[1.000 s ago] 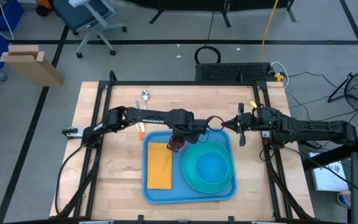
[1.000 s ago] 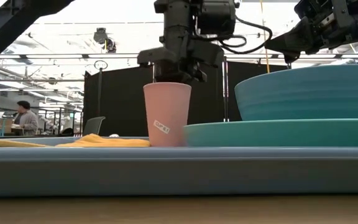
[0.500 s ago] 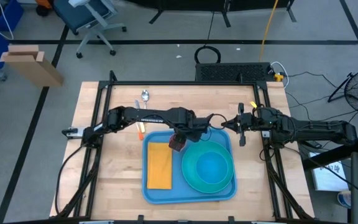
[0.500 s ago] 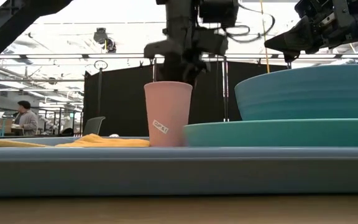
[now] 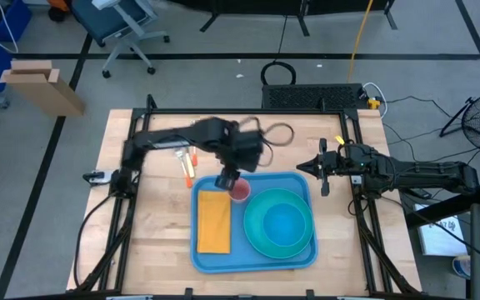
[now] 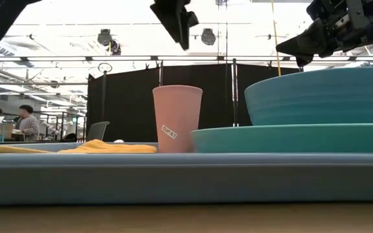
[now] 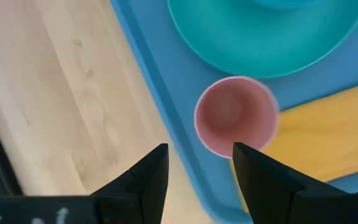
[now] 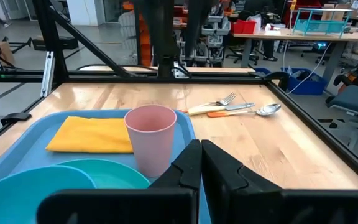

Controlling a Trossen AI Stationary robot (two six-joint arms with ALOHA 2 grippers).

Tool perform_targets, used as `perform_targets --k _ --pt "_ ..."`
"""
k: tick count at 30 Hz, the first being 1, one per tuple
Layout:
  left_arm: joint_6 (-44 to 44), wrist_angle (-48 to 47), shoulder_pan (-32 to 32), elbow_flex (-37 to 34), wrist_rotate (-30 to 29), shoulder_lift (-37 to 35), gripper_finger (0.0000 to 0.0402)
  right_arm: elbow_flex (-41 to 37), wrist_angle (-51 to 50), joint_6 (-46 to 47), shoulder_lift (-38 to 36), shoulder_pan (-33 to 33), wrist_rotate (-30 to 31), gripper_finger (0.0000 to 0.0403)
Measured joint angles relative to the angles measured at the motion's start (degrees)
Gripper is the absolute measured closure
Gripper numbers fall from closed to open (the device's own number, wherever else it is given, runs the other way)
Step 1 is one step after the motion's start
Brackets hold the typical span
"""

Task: Set up tray
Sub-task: Put the orange spoon on the yellow napkin

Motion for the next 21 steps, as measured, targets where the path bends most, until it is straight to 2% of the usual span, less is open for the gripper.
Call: perform_targets --k 4,8,12,15,18,21 --pt "-0.54 13.24 0.86 -12.54 2.1 -10.8 0.0218 0.0 0.09 -0.2 0.0 0.0 0.0 0.0399" --pt "-1.33 29.57 3.55 -32.49 2.54 -23.77 0.0228 0.0 0.19 -0.76 0.0 0.0 0.0 0.0399" --pt "-5.68 45.62 9.0 -53.0 -2.6 -35.29 0.0258 0.0 -0.39 -1.37 0.0 0.0 0.01 0.0399" --pt "-12.62 58.97 13.31 -65.65 -8.56 -40.93 0.0285 0.0 -1.18 -1.39 0.02 0.0 0.02 0.0399" --pt "-22.2 67.36 16.91 -73.85 -12.4 -44.06 0.031 0.0 0.92 -1.48 0.02 0.01 0.84 0.0399" --pt "-31.81 67.77 19.45 -76.96 -17.06 -44.97 0.0332 0.0 6.06 -1.22 0.02 0.04 5.89 0.0399"
